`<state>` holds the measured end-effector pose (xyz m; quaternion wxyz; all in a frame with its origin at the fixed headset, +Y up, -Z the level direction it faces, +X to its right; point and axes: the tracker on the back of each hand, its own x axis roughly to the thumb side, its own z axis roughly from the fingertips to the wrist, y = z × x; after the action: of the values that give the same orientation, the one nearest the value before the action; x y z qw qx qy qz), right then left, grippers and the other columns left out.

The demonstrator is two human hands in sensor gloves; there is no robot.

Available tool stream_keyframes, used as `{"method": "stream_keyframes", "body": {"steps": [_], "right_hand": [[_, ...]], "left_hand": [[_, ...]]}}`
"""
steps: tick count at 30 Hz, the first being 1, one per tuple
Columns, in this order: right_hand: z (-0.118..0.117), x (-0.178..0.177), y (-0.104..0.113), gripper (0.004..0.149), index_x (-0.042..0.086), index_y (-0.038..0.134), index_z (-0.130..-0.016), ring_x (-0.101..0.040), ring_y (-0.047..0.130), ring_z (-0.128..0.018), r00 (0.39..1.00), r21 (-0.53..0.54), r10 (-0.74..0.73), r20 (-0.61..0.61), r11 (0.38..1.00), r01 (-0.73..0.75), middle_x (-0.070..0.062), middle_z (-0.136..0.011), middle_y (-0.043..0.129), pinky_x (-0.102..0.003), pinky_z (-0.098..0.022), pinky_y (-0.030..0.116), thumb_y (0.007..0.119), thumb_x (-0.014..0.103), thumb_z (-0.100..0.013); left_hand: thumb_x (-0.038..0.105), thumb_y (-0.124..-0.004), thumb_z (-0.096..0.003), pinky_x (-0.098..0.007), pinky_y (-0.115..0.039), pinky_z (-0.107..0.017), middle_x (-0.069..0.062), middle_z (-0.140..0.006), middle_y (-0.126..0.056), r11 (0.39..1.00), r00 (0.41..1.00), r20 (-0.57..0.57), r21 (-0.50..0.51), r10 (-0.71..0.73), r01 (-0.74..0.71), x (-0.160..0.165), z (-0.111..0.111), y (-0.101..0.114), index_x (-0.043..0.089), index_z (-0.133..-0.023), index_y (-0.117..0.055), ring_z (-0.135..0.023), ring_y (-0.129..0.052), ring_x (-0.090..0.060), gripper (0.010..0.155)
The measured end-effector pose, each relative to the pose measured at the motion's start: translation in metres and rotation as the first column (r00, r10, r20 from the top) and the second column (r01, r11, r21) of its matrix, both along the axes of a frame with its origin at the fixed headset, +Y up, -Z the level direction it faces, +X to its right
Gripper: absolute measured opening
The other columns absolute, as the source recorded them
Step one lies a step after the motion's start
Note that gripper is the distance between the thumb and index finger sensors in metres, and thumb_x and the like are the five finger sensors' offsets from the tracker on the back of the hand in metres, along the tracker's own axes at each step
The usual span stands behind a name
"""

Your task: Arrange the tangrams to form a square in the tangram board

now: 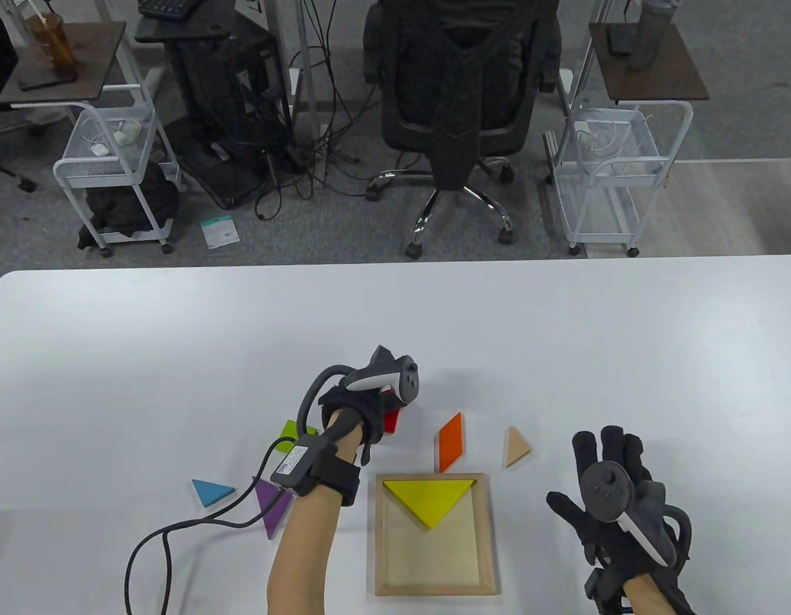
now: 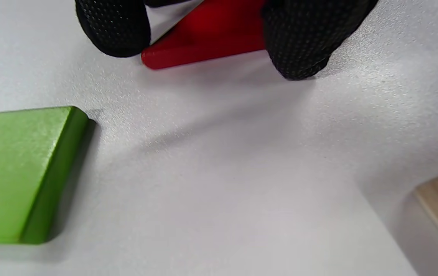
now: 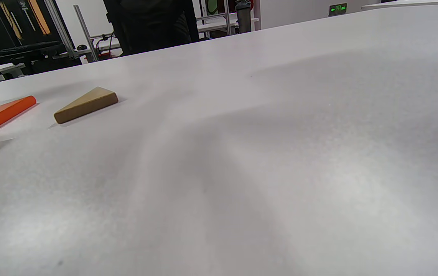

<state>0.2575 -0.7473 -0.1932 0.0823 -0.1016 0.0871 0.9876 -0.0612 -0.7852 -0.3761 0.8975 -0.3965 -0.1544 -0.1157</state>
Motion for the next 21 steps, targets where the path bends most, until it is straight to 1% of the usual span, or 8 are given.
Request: {"method": "stream_keyframes", "body": {"steps": [4,8,13,17,19,21], "right_hand": [[0.000,-0.001,0.000,0.089,0.045,-0.003,-0.095,-0.024,-0.016,-0.099,1.000,-0.006,0.004,-0.002,1.000,-0.004,0.008,-0.100,-0.023,-0.048,-0.084,0.019,0.055,0.068,-0.031],[0.000,-0.001,-0.001,0.089,0.045,-0.003,-0.095,-0.024,-0.015,-0.099,1.000,-0.010,0.001,-0.003,1.000,-0.001,0.008,-0.100,-0.023,-0.048,-0.084,0.019,0.055,0.068,-0.031],[-0.001,-0.001,-0.002,0.089,0.046,-0.003,-0.095,-0.024,-0.015,-0.099,1.000,-0.024,-0.008,-0.004,1.000,0.008,0.008,-0.100,-0.023,-0.048,-0.083,0.019,0.055,0.067,-0.031],[-0.001,-0.001,-0.002,0.089,0.046,-0.003,-0.095,-0.024,-0.015,-0.100,1.000,-0.024,-0.011,-0.006,1.000,0.010,0.008,-0.100,-0.023,-0.048,-0.084,0.020,0.055,0.067,-0.031],[-0.001,-0.001,-0.002,0.089,0.047,-0.003,-0.095,-0.024,-0.015,-0.100,1.000,-0.022,-0.011,-0.008,1.000,0.011,0.008,-0.099,-0.024,-0.048,-0.084,0.020,0.055,0.067,-0.031],[-0.001,-0.001,-0.002,0.089,0.047,-0.004,-0.094,-0.024,-0.015,-0.100,1.000,-0.021,-0.015,-0.009,1.000,0.014,0.008,-0.099,-0.024,-0.048,-0.084,0.020,0.055,0.067,-0.031]], "left_hand": [[0.036,-0.081,-0.0520,-0.048,-0.079,-0.063,-0.023,-0.109,-0.022,1.000,0.999,0.031,0.013,-0.015,0.014,0.004,0.001,0.000,0.051,-0.098,-0.021,-0.094,-0.054,-0.050,0.078],[0.036,-0.082,-0.0512,-0.045,-0.080,-0.061,-0.021,-0.108,-0.029,0.999,0.999,0.051,0.036,0.019,-0.020,0.002,0.003,0.000,0.048,-0.099,-0.027,-0.090,-0.059,-0.048,0.073],[0.037,-0.082,-0.0499,-0.039,-0.082,-0.056,-0.024,-0.107,-0.035,0.997,0.998,0.065,0.066,0.027,-0.031,0.002,0.005,0.000,0.047,-0.099,-0.032,-0.086,-0.067,-0.044,0.071],[0.042,-0.083,-0.0468,-0.035,-0.086,-0.047,-0.027,-0.103,-0.045,0.994,0.997,0.081,0.107,0.014,-0.023,0.004,0.008,0.000,0.047,-0.099,-0.035,-0.078,-0.077,-0.043,0.071],[0.045,-0.083,-0.0456,-0.033,-0.088,-0.041,-0.027,-0.101,-0.050,0.985,0.995,0.093,0.163,0.031,-0.046,0.001,0.012,0.000,0.046,-0.099,-0.037,-0.075,-0.081,-0.041,0.070],[0.048,-0.082,-0.0453,-0.032,-0.089,-0.038,-0.028,-0.099,-0.054,0.982,0.996,0.075,0.181,0.041,-0.054,-0.003,0.016,0.001,0.045,-0.100,-0.040,-0.072,-0.084,-0.041,0.069]]}}
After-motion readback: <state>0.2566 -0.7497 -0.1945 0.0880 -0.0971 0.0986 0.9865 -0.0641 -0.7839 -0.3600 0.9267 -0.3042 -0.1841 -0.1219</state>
